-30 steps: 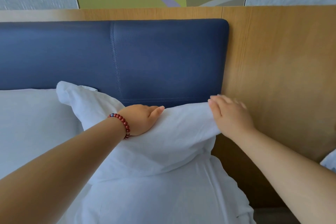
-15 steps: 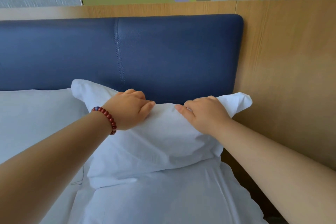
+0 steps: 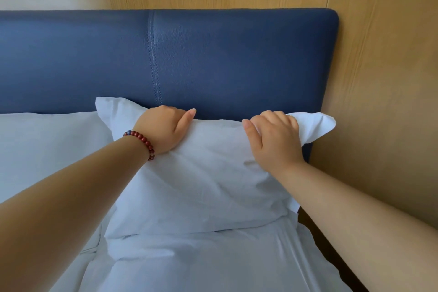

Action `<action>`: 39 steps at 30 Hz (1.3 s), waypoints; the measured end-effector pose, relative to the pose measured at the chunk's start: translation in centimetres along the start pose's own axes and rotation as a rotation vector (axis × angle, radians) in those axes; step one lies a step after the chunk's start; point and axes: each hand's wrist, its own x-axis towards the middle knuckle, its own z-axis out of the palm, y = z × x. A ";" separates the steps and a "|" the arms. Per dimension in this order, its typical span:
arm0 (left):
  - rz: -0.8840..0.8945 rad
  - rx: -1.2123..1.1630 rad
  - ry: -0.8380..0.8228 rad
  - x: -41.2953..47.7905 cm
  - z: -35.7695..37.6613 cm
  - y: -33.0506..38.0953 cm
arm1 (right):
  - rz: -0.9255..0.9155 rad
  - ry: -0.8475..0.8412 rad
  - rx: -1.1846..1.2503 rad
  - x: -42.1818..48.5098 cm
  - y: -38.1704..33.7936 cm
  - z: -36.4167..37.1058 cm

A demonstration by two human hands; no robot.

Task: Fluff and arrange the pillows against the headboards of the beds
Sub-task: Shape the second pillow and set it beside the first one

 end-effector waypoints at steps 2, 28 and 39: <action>-0.019 0.009 0.038 0.7 0.4 -0.3 | 0.018 0.009 0.000 1.4 0.0 0.9; -0.039 -0.141 0.215 -9.3 2.3 7.3 | 0.119 -0.114 0.270 -6.4 -3.4 -1.0; -0.187 -0.164 -0.165 -19.3 6.6 14.9 | 0.228 -0.536 0.353 -18.3 -4.2 -0.3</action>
